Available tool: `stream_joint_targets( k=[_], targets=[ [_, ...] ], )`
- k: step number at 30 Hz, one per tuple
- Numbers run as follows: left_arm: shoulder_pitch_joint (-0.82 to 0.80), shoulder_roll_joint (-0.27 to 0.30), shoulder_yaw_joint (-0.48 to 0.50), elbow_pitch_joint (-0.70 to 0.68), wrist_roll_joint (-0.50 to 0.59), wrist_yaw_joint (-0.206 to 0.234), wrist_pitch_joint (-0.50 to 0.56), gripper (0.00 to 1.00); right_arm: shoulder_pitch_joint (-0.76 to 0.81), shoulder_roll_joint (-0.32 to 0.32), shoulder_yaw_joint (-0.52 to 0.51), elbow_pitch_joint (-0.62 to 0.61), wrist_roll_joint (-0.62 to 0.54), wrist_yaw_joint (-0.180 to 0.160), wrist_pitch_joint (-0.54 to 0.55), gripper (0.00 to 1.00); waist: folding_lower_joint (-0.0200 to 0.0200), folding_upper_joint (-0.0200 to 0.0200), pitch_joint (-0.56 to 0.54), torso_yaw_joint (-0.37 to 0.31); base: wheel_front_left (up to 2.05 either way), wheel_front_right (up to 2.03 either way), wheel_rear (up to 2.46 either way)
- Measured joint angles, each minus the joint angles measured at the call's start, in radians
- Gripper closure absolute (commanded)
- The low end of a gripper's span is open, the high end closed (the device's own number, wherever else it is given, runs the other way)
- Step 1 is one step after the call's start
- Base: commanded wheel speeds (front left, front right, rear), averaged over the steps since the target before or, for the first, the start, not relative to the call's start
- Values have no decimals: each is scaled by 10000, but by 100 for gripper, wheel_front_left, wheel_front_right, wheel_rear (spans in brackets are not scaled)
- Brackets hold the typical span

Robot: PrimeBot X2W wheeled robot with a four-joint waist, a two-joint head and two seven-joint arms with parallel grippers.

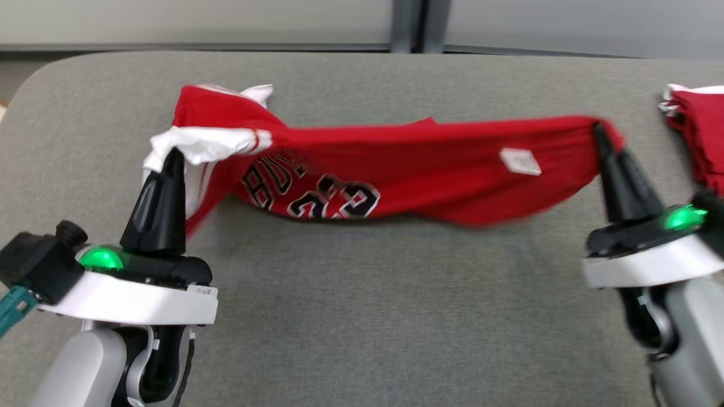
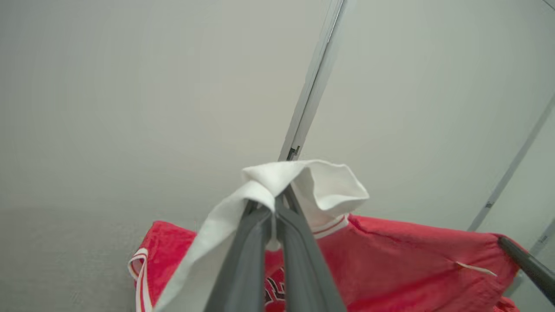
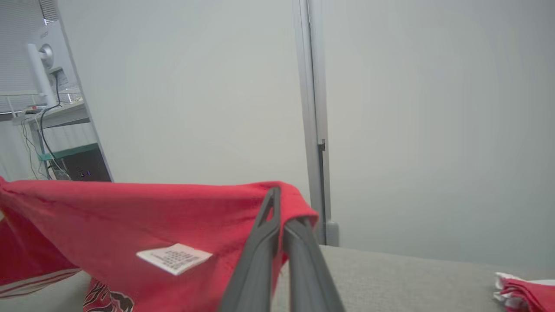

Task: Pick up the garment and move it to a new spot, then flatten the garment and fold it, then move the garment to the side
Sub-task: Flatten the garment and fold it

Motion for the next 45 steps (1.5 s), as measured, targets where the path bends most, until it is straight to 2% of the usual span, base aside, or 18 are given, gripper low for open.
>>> stream_joint_targets(
  k=[4,7,11,14,17,20,23,27,30,31,32,36,43,45],
  targets=[
    [-320,468,-299,-1151,217,-10,865,100,191,-458,-909,-1206,-196,0,0,100,0,0,-389,-501,0,0,0],
    [-350,732,-477,-2236,330,228,1580,100,639,-821,-1478,-2019,-293,0,0,100,0,0,-648,-875,0,0,0],
    [-319,849,-688,-3057,288,462,2249,100,1123,-1018,-1810,-2527,-301,0,-2,100,0,0,-829,-1219,0,0,0],
    [-90,780,-1018,-3200,-151,504,2819,100,1475,-1083,-1783,-2537,-169,0,-2,100,0,0,-879,-1478,0,0,0],
    [-7,752,-1415,-2608,-291,372,3074,100,1608,-1304,-1250,-1463,-240,-2,0,100,0,0,-735,-1556,0,0,0],
    [-38,301,-1988,-1442,-445,40,3043,100,1523,-1281,-537,44,-345,0,-2,100,0,0,-555,-1527,0,0,0],
    [-339,121,-2587,86,148,-236,2780,100,1023,-1007,-146,1145,-355,0,-2,100,0,0,-325,-1486,0,0,0],
    [-591,-581,-3302,1730,491,-623,2334,100,430,-512,-180,1923,-240,0,0,100,0,0,24,-1454,0,0,0],
    [-939,-775,-3532,2773,1076,-654,1758,100,160,-255,-198,2556,-157,0,0,100,0,0,232,-1441,0,0,0],
    [-1004,-840,-3588,3053,1150,-690,1603,100,71,-196,-226,2773,-161,0,0,85,0,0,275,-1439,0,0,0],
    [-1031,-970,-3651,3281,1204,-692,1440,100,-15,-142,-293,2976,-169,0,0,0,0,0,304,-1428,0,0,0],
    [-1120,-1365,-3837,3875,1336,-786,932,100,2,-128,-349,2995,389,-6,0,0,0,0,333,-1296,0,0,0],
    [-1107,-1463,-3810,4318,1465,-725,232,100,1363,-1785,782,1985,1354,-2,0,0,0,0,379,-1110,0,0,0],
    [-1055,-1450,-3800,4332,1480,-690,163,100,1482,-2044,815,1883,1636,-2,0,0,0,0,385,-1057,0,0,0]
  ],
)
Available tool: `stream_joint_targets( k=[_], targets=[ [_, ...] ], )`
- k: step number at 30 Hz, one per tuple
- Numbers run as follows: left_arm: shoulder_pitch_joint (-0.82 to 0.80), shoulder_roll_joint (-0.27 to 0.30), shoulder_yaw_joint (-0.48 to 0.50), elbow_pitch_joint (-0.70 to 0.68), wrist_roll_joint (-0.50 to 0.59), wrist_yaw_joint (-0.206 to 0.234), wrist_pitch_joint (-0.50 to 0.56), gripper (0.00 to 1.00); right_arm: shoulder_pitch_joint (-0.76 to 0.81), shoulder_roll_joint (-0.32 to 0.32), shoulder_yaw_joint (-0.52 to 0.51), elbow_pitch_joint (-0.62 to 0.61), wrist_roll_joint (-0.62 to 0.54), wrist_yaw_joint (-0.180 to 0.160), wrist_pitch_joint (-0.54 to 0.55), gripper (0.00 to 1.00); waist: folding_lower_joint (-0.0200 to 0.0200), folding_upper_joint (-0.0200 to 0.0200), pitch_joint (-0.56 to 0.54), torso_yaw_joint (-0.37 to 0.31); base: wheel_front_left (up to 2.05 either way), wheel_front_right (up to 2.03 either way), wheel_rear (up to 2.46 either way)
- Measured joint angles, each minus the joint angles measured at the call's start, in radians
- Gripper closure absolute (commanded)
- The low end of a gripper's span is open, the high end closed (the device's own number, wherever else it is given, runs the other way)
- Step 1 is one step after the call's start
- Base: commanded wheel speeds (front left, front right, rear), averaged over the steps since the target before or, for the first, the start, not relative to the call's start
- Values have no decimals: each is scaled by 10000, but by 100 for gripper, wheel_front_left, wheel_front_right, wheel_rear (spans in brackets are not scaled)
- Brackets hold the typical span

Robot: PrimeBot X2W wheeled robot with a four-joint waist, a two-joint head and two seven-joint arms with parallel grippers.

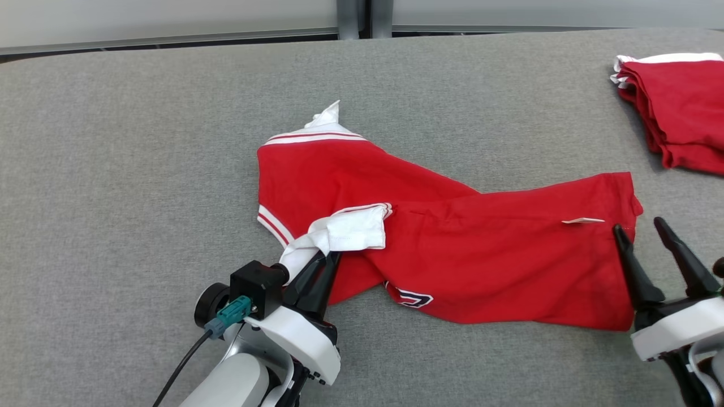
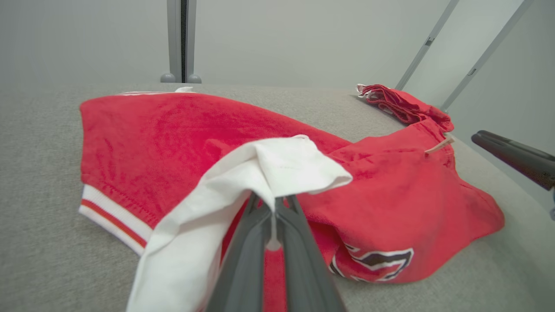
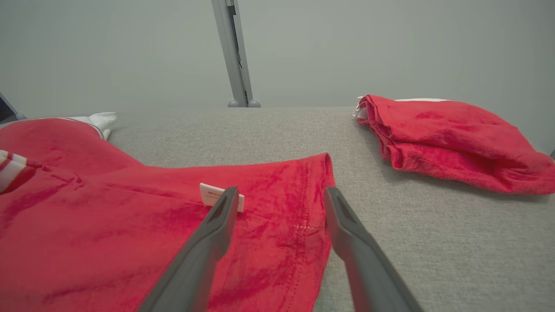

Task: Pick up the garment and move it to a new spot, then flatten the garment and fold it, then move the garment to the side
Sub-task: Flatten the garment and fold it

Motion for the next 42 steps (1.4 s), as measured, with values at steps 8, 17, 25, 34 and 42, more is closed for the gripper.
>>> stream_joint_targets(
  k=[8,17,25,34,42],
  targets=[
    [9,67,44,-13,2,88,-84,100,-195,-943,508,303,1292,0,989,0,0,0,134,401,0,0,0],
    [-88,100,36,-38,4,90,-125,100,-460,-1279,1116,529,2520,0,1279,74,0,0,296,633,0,0,0],
    [-128,194,8,-42,15,134,-123,100,-744,-1592,1854,422,2989,0,736,100,-1,0,344,611,0,0,0],
    [-200,497,-311,-242,750,477,-240,100,-935,-2084,1250,167,2224,0,71,100,0,0,177,410,0,0,0],
    [-623,1185,430,-1755,215,477,320,100,-900,-1914,-826,-1407,880,2,29,100,0,0,-286,314,0,0,0]
  ],
)
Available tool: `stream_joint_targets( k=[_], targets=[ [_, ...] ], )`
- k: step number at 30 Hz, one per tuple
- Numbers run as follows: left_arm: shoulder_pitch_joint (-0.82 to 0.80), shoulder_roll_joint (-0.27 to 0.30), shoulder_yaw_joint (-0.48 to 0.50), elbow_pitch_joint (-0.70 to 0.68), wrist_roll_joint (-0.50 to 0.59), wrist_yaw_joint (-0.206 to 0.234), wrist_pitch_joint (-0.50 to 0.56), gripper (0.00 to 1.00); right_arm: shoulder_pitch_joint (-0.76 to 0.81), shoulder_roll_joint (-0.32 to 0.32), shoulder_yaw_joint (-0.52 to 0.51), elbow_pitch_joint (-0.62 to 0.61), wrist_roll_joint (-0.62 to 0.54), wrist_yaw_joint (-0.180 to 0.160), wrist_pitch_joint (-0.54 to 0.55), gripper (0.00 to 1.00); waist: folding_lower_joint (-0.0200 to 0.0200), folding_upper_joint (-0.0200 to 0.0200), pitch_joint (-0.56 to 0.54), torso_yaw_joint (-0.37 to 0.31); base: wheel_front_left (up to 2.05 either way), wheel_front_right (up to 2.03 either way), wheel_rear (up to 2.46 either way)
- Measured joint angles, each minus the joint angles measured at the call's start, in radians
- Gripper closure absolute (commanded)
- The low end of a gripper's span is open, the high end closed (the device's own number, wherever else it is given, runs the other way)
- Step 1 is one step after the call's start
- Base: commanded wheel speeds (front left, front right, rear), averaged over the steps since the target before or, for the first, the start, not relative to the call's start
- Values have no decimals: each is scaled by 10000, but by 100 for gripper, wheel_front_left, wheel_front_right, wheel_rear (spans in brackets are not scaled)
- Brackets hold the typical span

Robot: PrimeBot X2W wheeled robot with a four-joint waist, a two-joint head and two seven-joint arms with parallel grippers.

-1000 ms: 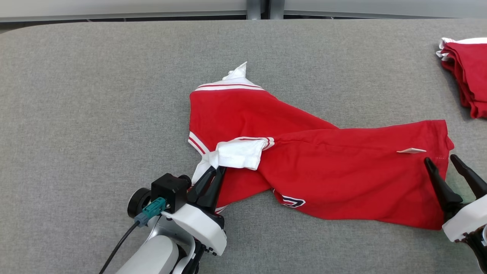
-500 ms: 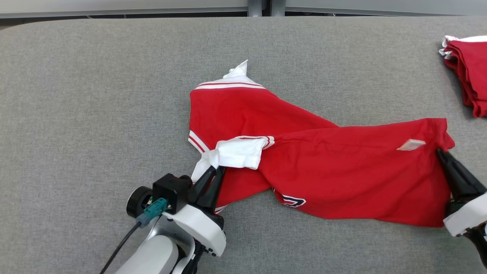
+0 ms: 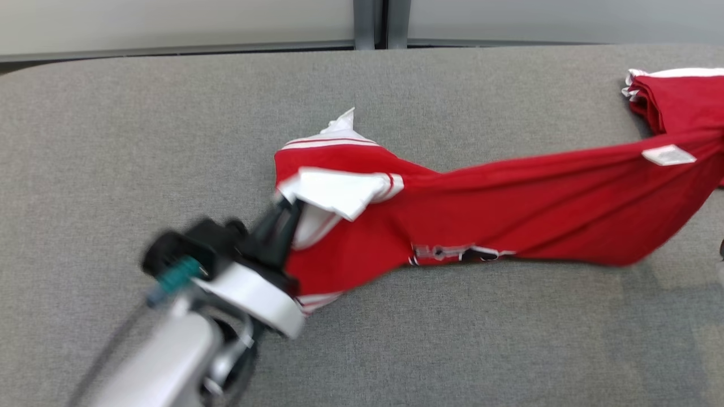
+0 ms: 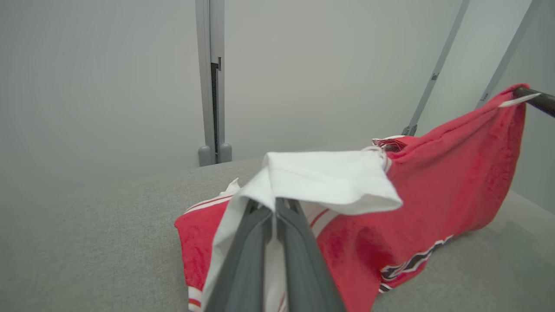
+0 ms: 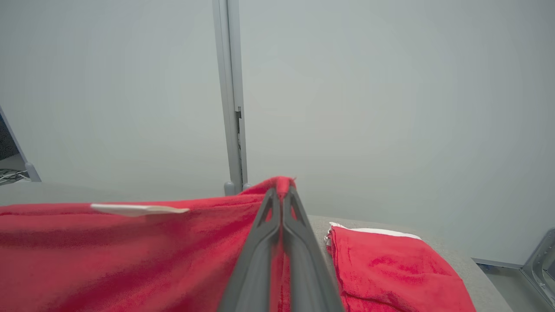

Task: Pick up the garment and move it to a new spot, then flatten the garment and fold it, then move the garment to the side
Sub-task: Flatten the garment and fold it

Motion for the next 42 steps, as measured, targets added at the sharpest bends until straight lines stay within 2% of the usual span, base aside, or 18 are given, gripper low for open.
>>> stream_joint_targets(
  k=[4,8,12,16,19,21,25,29,32,35,38,42],
  targets=[
    [-1407,1137,654,-913,-75,-301,1160,100,-414,-314,-249,-573,23,0,2,100,0,0,-242,33,0,0,0],
    [-3309,1707,1081,-1133,-456,-773,2679,100,-1933,-577,-188,-489,-119,0,598,100,0,0,-192,9,0,0,0],
    [-5012,1885,1269,-583,-472,-1133,3417,100,-3461,-383,249,10,-301,2,1241,100,0,0,1,-41,0,0,0],
    [-7242,1528,1356,840,-385,-1513,3737,100,-5758,40,1083,932,-499,0,1747,100,0,0,463,-99,0,0,0],
    [-9025,1277,1214,2088,286,-1728,3411,100,-7492,372,1601,1816,-700,0,1747,100,0,0,944,-145,0,0,0],
    [-10208,1216,1164,2915,940,-1766,2824,100,-8521,648,1852,2449,-976,2,1467,100,0,0,1291,-198,0,0,0],
    [-12410,1158,959,4474,2370,-1678,1026,100,-10444,1287,1749,3862,-1900,2,372,100,0,0,2014,-362,0,0,0],
    [-13895,723,1026,5607,2882,-1471,-861,100,-11670,1620,1465,4508,-2895,2,33,100,0,0,2711,-479,0,0,0],
    [-14262,477,1103,5898,2959,-1450,-1340,100,-11860,1624,882,3870,-3737,2,0,100,0,0,3218,-450,0,0,0],
    [-13684,397,1187,5567,2940,-1634,-1402,100,-11300,1578,474,3124,-4347,0,-31,100,0,0,3648,-291,0,0,0],
    [-12013,399,1350,4464,2890,-1722,-1413,100,-9952,1563,407,2826,-4575,0,-29,100,1,0,3861,9,0,0,0],
    [-8982,449,1638,2608,2708,-1722,-1415,100,-8094,1237,56,2280,-4698,2,-29,100,0,0,3838,392,0,0,0]
  ],
)
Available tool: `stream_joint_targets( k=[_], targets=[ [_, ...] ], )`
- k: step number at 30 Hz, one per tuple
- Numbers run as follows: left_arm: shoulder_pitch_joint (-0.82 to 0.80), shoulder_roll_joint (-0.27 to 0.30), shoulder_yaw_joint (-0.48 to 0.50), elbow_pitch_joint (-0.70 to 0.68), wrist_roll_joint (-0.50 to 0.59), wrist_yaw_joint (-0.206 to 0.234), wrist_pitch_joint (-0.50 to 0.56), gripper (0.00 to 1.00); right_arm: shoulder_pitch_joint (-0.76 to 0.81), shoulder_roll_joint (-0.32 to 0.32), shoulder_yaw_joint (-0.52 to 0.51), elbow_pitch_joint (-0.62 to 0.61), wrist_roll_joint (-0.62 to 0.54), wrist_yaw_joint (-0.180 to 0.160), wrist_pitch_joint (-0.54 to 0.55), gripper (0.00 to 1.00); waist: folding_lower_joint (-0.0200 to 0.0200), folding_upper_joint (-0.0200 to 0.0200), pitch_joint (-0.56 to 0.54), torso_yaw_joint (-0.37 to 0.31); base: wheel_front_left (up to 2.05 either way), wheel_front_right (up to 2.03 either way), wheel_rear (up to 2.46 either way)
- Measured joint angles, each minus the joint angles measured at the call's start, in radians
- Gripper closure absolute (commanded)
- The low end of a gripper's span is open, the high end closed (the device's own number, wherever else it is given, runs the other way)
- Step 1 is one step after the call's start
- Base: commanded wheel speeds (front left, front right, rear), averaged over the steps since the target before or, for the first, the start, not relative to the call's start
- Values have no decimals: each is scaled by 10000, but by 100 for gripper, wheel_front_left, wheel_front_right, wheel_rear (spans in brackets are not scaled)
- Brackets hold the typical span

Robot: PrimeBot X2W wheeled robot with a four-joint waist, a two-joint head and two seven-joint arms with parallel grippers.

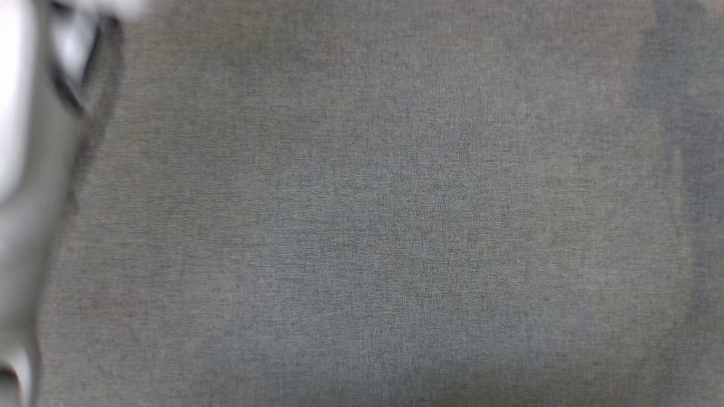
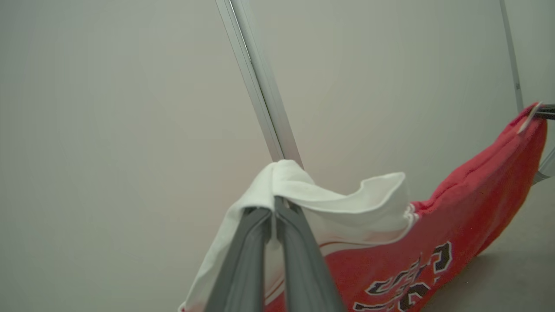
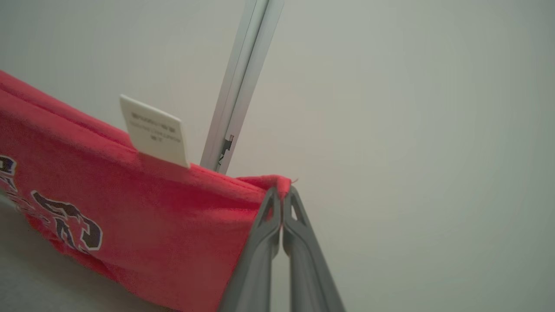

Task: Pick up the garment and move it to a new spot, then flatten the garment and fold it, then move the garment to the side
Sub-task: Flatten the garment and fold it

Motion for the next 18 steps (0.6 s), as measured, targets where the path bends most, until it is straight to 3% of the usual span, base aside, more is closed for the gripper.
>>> stream_joint_targets(
  k=[4,5,10,13,18],
  targets=[
    [3537,159,173,-1806,-253,240,0,100,2387,-242,-886,-970,-31,0,0,100,0,0,-446,154,0,0,0],
    [5330,253,267,-2654,-550,497,0,100,3714,-242,-1381,-1540,-54,0,0,100,0,0,-748,199,0,0,0],
    [9573,109,621,-4428,-1223,1599,2,100,7069,349,-2167,-2646,-151,2,-2,100,0,0,-1560,222,0,0,0],
    [11387,-153,694,-5114,-1369,2048,0,100,8537,679,-2462,-3076,-186,2,0,100,0,0,-1971,186,0,0,0],
    [13303,-194,573,-5288,-1283,2295,2,100,10427,832,-2525,-3413,-267,2,0,100,0,0,-2539,127,0,0,0]
  ],
)
